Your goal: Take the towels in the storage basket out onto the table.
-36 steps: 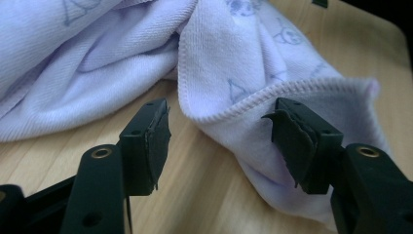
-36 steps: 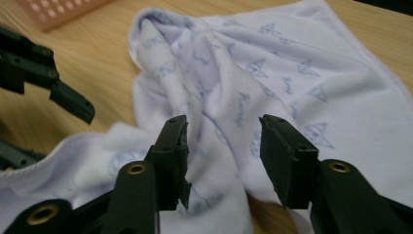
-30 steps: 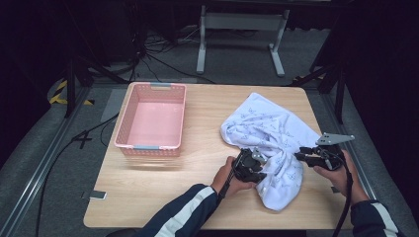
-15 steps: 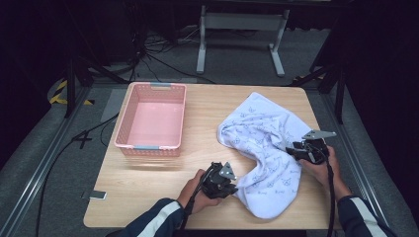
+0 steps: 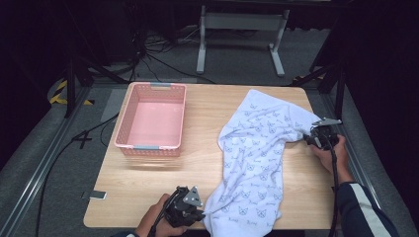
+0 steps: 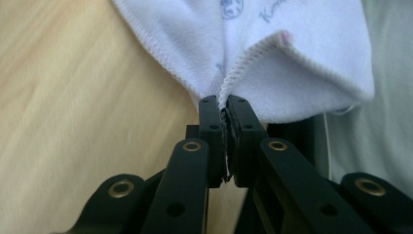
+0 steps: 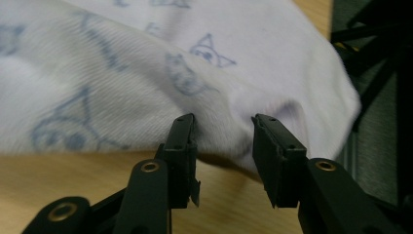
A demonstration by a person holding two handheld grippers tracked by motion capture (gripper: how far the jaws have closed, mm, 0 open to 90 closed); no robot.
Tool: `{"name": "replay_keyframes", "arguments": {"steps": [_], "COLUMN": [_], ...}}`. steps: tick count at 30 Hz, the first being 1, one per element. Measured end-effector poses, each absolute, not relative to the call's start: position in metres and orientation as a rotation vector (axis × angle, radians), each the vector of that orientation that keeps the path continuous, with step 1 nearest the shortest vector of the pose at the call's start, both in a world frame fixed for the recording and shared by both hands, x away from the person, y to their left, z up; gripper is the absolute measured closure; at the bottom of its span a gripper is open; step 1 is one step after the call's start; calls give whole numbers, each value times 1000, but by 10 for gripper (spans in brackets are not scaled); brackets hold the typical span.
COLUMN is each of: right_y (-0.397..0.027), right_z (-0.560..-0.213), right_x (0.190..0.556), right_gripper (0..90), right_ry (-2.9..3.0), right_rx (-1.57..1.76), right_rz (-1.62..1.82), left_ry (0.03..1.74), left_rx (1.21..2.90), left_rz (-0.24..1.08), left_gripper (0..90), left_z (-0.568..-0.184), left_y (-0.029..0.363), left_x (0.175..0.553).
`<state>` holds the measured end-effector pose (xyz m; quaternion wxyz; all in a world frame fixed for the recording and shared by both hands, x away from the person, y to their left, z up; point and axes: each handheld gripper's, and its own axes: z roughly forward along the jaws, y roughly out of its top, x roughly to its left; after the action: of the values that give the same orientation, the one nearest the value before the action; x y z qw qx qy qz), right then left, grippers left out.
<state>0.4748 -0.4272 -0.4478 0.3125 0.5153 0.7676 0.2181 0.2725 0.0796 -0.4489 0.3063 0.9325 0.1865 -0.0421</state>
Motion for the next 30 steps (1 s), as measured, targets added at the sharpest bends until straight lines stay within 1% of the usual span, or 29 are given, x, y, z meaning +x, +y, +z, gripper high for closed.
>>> {"name": "replay_keyframes", "arguments": {"steps": [2,3,5,8,9,11,12,13,14,15,16,17,19,20,21,22,23,24,28,29,30], "right_y": [-436,-438,-437,-427,-419,-402,-394,-379,-365,-350,-335,-335,-307,-298,-292,-287,-286,-288,-313,-321,-327], "right_z": [-448,-448,-443,-430,-425,-422,-422,-423,-424,-426,-428,-428,-434,-438,-441,-445,-449,-452,-449,-448,-448], "right_x": [477,477,473,457,448,433,427,418,412,406,400,400,391,389,387,387,387,387,388,387,386], "right_gripper": [586,566,548,523,512,504,497,486,478,467,469,469,476,481,481,487,483,491,490,490,490], "right_ry": [2003,2008,2029,2078,2113,2218,2252,2299,2355,2397,2432,2432,2521,2538,2562,2580,2585,2579,2540,2530,2526], "right_rx": [1384,1407,1390,1325,1276,1193,1147,1084,1032,965,904,904,811,787,767,755,756,774,851,891,925], "right_rz": [585,607,638,798,855,968,967,996,1044,1045,1030,1030,1040,1022,992,948,897,908,837,832,838], "left_ry": [513,530,596,619,628,632,645,660,660,666,666,657,700,685,693,688,672,648,636,633,620], "left_rx": [2459,2457,2414,2349,2314,2255,2228,2221,2221,2242,2242,2242,2243,2272,2287,2296,2287,2309,2337,2332,2362], "left_rz": [-120,-114,-94,-46,-37,-36,-22,-16,-16,24,24,45,20,38,40,17,5,20,36,40,49], "left_gripper": [846,815,647,475,455,465,465,470,480,483,483,483,488,502,493,507,543,563,545,557,593], "left_z": [-449,-449,-452,-447,-445,-442,-441,-441,-441,-442,-442,-444,-450,-453,-455,-457,-460,-460,-459,-460,-459], "left_y": [85,87,88,82,81,76,71,66,66,54,54,48,36,30,25,21,17,15,18,19,21], "left_x": [272,273,278,290,295,309,319,327,327,342,342,350,366,372,375,377,375,373,355,351,345]}}
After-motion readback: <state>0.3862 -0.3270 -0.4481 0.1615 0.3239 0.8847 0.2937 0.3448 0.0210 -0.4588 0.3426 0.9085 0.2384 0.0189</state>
